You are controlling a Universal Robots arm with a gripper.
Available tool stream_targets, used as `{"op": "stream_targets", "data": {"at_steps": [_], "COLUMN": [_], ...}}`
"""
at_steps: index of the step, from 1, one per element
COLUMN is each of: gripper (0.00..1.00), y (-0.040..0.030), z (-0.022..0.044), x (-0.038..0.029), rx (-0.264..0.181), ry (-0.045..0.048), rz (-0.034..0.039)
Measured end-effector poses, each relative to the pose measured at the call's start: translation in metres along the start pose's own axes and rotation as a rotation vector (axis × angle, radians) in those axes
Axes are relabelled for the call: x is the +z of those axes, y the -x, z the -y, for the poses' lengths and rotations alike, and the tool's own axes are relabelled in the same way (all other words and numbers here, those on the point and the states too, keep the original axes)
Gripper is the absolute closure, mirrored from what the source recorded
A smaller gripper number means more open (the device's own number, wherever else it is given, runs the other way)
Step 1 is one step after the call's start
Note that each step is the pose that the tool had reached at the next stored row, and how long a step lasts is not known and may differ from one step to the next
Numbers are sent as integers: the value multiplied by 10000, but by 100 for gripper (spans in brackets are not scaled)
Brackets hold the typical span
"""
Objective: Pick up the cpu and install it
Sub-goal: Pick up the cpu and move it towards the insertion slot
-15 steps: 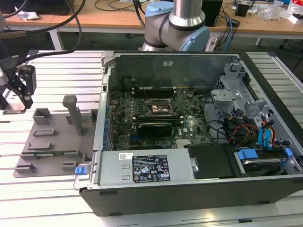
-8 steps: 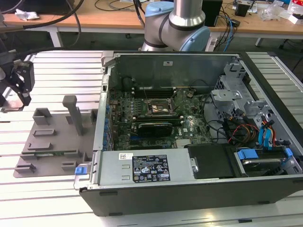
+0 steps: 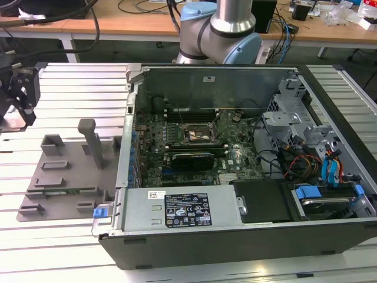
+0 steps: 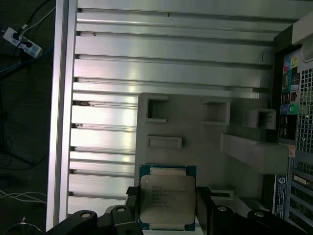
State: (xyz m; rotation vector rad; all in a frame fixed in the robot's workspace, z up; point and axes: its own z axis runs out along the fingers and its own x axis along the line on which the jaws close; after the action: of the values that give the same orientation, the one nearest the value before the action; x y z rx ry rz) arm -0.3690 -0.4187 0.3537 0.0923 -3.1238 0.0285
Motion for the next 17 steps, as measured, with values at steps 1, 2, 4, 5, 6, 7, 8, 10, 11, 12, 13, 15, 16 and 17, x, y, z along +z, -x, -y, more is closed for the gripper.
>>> {"op": "stream_targets", "data": {"at_steps": [1,2,4,5,6,7,8,10,11,12,13,15,16,17], "gripper": [45,45,45,45,45,45,45,45,45,45,45,45,45,45], "y": [0,0,-1,-1,0,0,1,1,3,3,4,6,7,7], "z": [-2,-4,-9,-16,-21,-28,-37,-58,-87,-97,-108,-153,-164,-174], "x": [-16,-25,-47,-63,-73,-82,-93,-117,-134,-139,-142,-165,-180,-193], "rx": [0,0,1,1,1,1,0,1,0,1,0,0,0,0], "ry": [0,0,0,0,0,1,1,-2,-1,-1,-1,0,-1,0], "rz": [0,0,0,0,1,2,2,-3,0,0,0,-1,0,0]}}
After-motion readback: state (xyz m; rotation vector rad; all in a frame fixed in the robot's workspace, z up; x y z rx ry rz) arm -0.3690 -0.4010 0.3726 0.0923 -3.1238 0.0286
